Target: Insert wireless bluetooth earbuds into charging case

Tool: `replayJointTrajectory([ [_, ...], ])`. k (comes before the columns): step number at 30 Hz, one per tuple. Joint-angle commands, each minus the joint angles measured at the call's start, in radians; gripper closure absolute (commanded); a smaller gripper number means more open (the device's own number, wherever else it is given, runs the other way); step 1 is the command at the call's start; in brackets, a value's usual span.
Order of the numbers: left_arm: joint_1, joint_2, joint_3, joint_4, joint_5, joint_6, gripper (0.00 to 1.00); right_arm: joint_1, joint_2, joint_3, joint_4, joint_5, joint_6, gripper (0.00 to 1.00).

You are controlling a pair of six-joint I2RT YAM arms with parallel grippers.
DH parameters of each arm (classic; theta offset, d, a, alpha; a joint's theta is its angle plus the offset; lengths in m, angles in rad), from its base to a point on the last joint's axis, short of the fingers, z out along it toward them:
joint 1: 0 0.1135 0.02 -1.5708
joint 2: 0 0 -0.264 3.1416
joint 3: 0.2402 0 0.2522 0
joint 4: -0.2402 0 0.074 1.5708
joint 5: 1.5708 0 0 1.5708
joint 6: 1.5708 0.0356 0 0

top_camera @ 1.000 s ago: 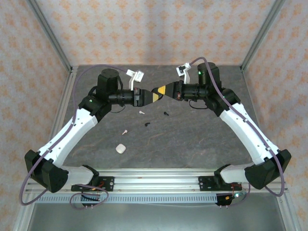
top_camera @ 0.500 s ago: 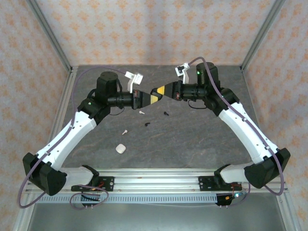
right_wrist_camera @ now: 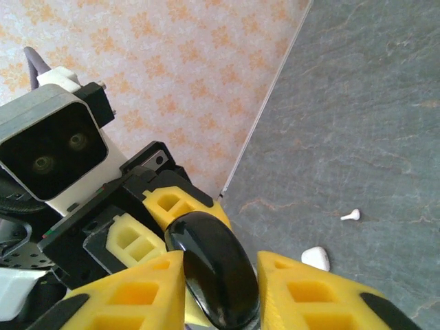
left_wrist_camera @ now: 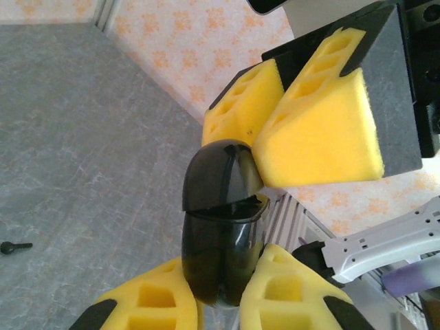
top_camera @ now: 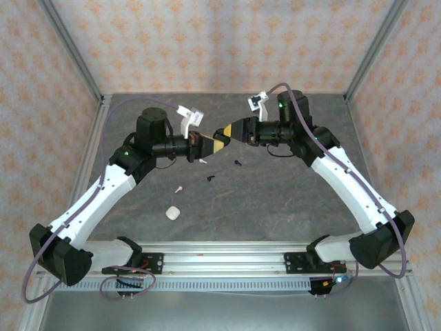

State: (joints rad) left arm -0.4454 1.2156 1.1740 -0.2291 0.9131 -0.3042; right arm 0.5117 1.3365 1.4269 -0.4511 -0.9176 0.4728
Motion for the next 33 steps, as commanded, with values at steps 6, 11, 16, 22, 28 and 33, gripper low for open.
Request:
replayJointTrajectory([
  [6, -0.004, -0.063, -0.088, 0.097, -0.049, 0.009, 1.0, -0.002, 0.051, 0.005, -0.091, 0.091, -0.018, 0.67],
  [11, -0.004, -0.114, -0.154, 0.169, -0.079, -0.022, 1.0, -0.001, 0.062, 0.003, -0.083, 0.083, 0.003, 0.66],
  [16, -0.004, -0.15, -0.189, 0.174, -0.106, -0.023, 1.0, -0.001, 0.073, 0.003, -0.068, 0.053, 0.022, 0.66],
  [22, -0.004, -0.181, -0.218, 0.166, -0.149, -0.019, 1.0, -0.001, 0.057, 0.011, -0.055, 0.023, 0.011, 0.61],
  [28, -0.004, -0.188, -0.229, 0.172, -0.15, -0.048, 1.0, 0.031, 0.009, -0.029, 0.104, -0.053, 0.038, 0.4],
  [33, -0.004, -0.192, -0.232, 0.177, -0.149, -0.056, 1.0, 0.069, 0.029, -0.034, 0.095, -0.045, 0.02, 0.37],
])
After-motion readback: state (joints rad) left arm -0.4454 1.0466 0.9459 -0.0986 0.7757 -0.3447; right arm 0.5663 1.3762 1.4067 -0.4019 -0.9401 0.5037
